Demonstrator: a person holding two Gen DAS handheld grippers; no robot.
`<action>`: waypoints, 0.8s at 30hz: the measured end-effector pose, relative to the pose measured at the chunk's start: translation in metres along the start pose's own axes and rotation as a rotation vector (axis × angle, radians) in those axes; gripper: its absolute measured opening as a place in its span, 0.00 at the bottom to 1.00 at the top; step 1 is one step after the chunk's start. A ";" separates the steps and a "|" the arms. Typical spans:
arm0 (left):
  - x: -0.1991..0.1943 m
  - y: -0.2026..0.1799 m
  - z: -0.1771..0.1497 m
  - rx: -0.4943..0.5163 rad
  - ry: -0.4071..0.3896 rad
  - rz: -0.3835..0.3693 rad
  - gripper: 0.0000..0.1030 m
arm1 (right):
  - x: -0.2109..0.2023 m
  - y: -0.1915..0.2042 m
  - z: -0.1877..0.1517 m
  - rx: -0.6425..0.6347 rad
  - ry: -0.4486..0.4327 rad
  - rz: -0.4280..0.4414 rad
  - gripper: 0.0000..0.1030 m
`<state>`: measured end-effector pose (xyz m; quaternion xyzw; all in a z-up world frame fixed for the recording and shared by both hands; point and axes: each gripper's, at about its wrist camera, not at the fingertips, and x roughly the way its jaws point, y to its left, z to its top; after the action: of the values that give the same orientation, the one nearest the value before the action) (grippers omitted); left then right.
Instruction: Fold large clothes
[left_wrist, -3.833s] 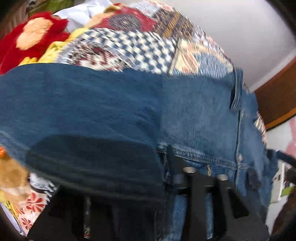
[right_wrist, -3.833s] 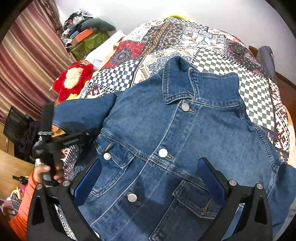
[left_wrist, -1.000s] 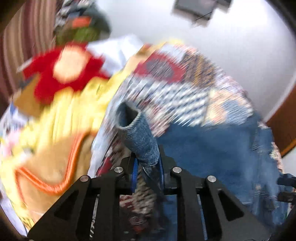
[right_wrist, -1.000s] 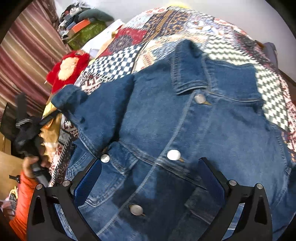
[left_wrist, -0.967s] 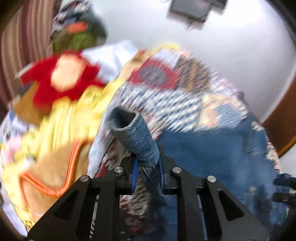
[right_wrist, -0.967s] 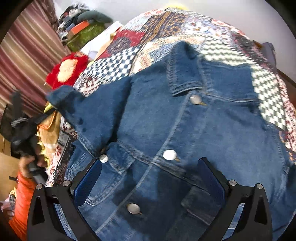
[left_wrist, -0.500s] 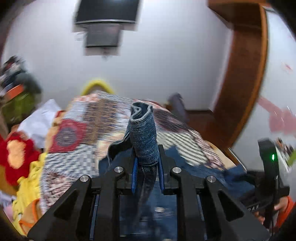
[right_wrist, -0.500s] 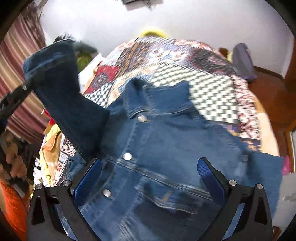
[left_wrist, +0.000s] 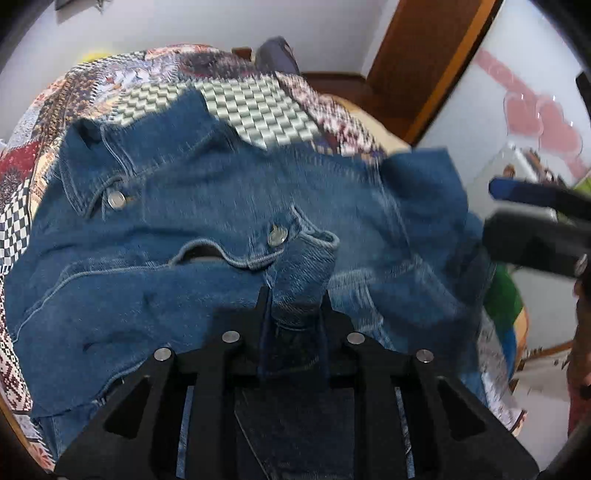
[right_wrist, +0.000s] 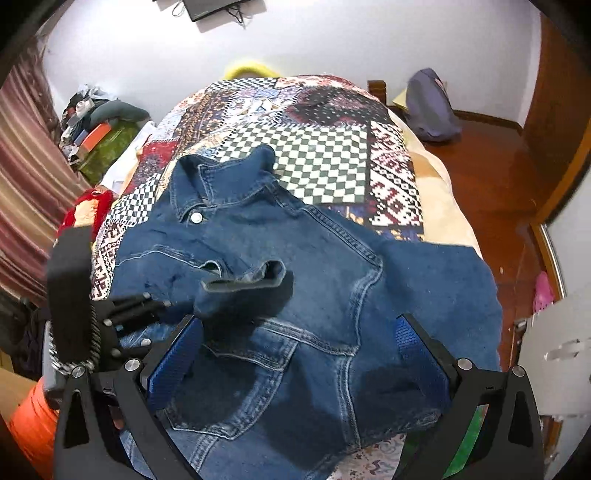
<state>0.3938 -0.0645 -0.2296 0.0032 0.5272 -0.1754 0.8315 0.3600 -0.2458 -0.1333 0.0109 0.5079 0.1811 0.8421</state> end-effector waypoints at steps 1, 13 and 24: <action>-0.002 -0.001 -0.001 0.010 0.008 -0.001 0.30 | 0.001 -0.002 0.000 0.005 0.000 0.000 1.00; -0.090 0.071 -0.024 -0.113 -0.145 0.011 0.84 | 0.042 0.013 0.025 0.095 0.062 0.119 1.00; -0.099 0.241 -0.137 -0.329 -0.002 0.327 0.84 | 0.145 0.030 0.005 0.149 0.308 0.154 0.85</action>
<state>0.3074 0.2168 -0.2465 -0.0472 0.5404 0.0502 0.8386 0.4160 -0.1709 -0.2487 0.0839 0.6406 0.2063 0.7349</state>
